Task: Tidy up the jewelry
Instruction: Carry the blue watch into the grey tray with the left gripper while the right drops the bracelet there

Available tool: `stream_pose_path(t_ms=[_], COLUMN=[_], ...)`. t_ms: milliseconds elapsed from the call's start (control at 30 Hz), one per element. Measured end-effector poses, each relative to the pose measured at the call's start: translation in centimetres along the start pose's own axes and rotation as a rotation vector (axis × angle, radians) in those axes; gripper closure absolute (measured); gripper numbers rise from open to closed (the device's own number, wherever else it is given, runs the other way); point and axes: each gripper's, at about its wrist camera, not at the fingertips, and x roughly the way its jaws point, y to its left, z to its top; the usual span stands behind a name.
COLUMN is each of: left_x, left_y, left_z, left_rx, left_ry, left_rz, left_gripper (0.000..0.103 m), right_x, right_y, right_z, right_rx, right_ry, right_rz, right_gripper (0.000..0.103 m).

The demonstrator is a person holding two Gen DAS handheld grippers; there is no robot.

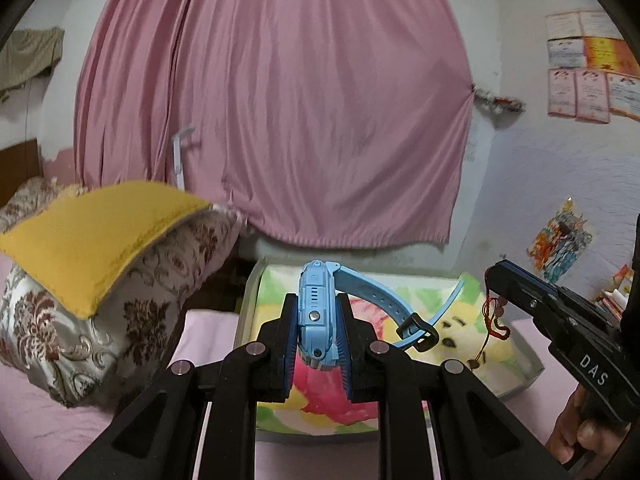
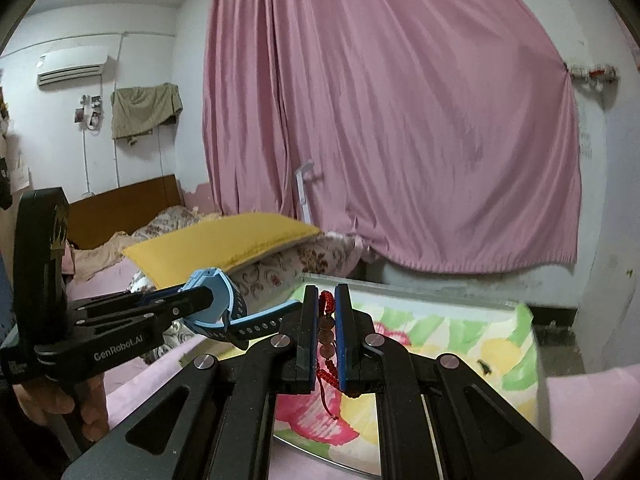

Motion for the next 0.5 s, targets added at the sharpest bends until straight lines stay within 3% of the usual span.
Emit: stream_pose_path(t_ms=[233, 500], left_x=[3.3, 5.7], left_y=[1.3, 1.6], left_z=[-0.6, -1.6], left_rx=[-0.025, -0.032], left_ry=[0.188, 0.318], left_rz=[0.006, -0.003], left_gripper=[0.086, 0.086], right_x=[4.4, 7.3], right_y=[-2.4, -4.0], right_z=[-2.2, -4.6], right_rx=[0.093, 0.177], right_ry=[0.155, 0.33], right_rz=[0.017, 0.039], right_gripper=[0.096, 0.096])
